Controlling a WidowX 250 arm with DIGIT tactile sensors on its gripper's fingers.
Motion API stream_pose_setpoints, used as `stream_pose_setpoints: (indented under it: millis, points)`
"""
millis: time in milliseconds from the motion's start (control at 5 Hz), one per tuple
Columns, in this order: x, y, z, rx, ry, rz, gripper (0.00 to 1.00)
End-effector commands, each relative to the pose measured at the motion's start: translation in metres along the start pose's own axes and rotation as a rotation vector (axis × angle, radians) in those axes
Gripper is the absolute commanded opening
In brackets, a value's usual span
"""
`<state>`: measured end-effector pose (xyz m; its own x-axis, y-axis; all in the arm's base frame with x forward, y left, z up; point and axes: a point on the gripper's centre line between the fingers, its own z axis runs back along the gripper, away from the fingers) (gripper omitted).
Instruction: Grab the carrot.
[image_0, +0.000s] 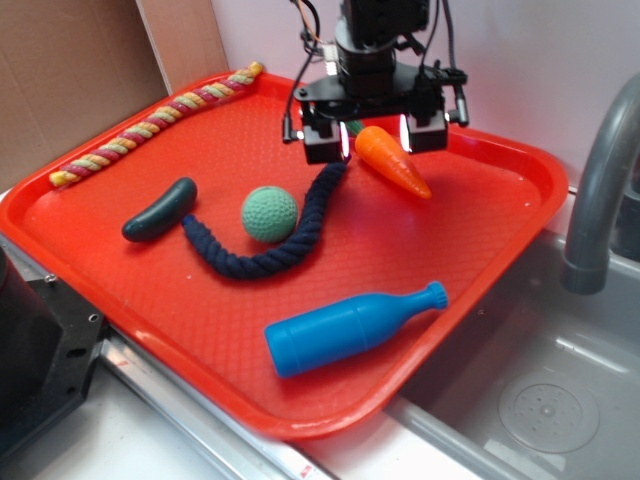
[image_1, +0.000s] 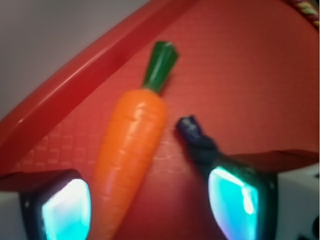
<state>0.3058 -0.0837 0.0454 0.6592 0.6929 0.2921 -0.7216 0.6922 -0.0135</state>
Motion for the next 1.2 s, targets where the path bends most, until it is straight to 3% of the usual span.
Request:
stream_pose_setpoints:
  millis: [0,200,400,600,800,1000]
  points:
    - [0.023,-0.012,-0.017,-0.052,0.070,-0.069,1.00]
    - [0.030,-0.008,-0.030,-0.143,0.337,-0.278,0.61]
    - [0.032,0.004,-0.013,-0.122,0.349,-0.273,0.00]
    - [0.026,0.009,0.010,-0.104,0.309,-0.282,0.00]
    - [0.022,0.032,0.064,-0.115,0.155,-0.360,0.00]
    - [0.023,0.069,0.110,-0.287,-0.049,-0.462,0.00]
